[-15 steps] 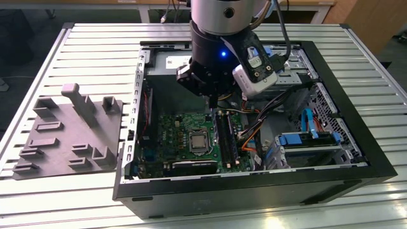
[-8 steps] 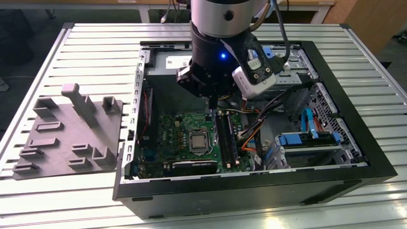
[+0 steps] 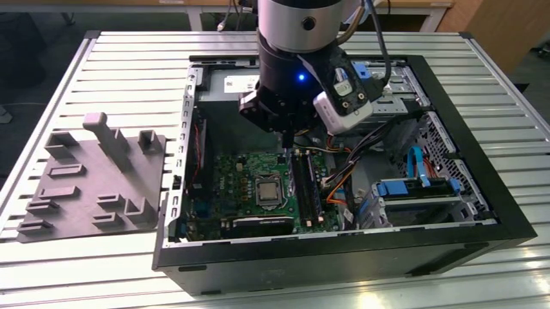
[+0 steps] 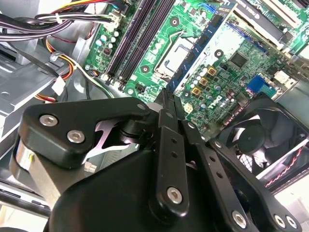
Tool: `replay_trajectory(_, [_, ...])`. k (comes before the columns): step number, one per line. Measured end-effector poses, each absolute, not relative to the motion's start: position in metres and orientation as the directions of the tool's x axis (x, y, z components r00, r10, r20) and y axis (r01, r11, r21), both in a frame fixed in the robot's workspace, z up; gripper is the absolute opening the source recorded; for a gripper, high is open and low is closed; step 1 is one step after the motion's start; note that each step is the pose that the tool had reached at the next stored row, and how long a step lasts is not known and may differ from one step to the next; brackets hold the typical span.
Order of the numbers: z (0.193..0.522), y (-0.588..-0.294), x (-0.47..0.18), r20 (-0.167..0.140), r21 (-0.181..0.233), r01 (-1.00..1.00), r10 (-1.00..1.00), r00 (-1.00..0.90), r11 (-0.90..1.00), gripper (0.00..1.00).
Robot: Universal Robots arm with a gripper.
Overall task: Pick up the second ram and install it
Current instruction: 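Insert the second ram into the second slot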
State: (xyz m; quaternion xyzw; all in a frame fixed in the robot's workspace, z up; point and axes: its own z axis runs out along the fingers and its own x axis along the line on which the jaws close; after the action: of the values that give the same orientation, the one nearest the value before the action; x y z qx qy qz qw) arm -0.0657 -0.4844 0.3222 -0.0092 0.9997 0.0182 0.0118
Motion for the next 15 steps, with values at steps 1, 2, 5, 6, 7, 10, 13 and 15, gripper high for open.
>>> replay_trajectory(1, [0.3220,-0.4844,-0.0657,-0.024,0.036,-0.019,-0.018,-1.000,0.999,0.12])
replay_trajectory(2, [0.3219,-0.4844,-0.0657,-0.024,0.036,-0.019,-0.018,-1.000,0.999,0.12])
replay_trajectory(5, [0.3201,-0.4843,-0.0657,-0.024,0.036,-0.019,-0.018,-1.000,0.999,0.12])
replay_trajectory(6, [0.3193,-0.4843,-0.0657,-0.024,0.036,-0.019,-0.018,-1.000,0.999,0.12])
replay_trajectory(7, [0.3191,-0.4843,-0.0657,-0.024,0.036,-0.019,-0.018,-1.000,0.999,0.12])
replay_trajectory(10, [0.3185,-0.4843,-0.0657,-0.024,0.036,-0.019,-0.018,-1.000,0.999,0.12])
replay_trajectory(13, [0.3180,-0.4843,-0.0657,-0.024,0.036,-0.019,-0.018,-1.000,0.999,0.12])
replay_trajectory(15, [0.3167,-0.4844,-0.0657,-0.024,0.036,-0.019,-0.018,-1.000,0.999,0.12])
